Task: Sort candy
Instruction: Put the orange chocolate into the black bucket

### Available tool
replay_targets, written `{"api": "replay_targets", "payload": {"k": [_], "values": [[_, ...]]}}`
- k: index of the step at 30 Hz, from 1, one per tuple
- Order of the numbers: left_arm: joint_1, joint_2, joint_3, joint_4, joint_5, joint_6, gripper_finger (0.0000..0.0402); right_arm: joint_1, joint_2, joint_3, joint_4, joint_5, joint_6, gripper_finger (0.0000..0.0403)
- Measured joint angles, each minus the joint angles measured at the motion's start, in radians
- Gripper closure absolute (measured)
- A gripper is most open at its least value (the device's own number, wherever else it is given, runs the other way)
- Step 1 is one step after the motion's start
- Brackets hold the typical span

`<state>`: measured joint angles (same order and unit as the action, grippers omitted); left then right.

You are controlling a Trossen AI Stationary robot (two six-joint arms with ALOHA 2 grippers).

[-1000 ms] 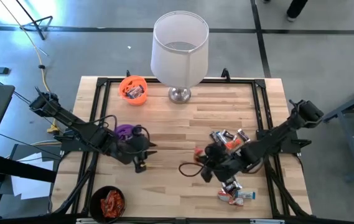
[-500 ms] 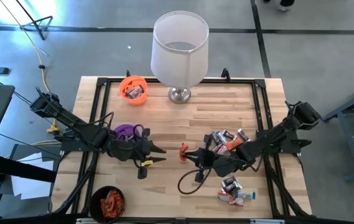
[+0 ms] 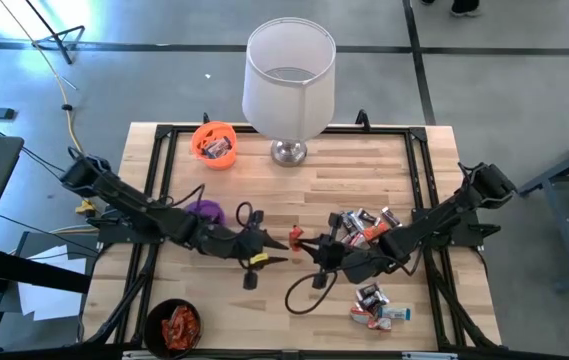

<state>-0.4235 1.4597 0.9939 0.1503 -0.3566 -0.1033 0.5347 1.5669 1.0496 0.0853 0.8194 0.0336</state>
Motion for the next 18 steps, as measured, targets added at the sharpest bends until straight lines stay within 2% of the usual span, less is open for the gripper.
{"api": "replay_targets", "payload": {"k": [5, 18], "values": [[0.021, -0.007, 0.0, 0.022, -0.001, 0.037, 0.0297, 0.017, 0.0, 0.0, -0.036, 0.0, 0.0, 0.0399], [0.078, -0.017, 0.0, 0.027, -0.002, 0.062, 0.0297, 0.022, 0.0, 0.0, -0.043, 0.048, -0.133, 0.0399]]}}
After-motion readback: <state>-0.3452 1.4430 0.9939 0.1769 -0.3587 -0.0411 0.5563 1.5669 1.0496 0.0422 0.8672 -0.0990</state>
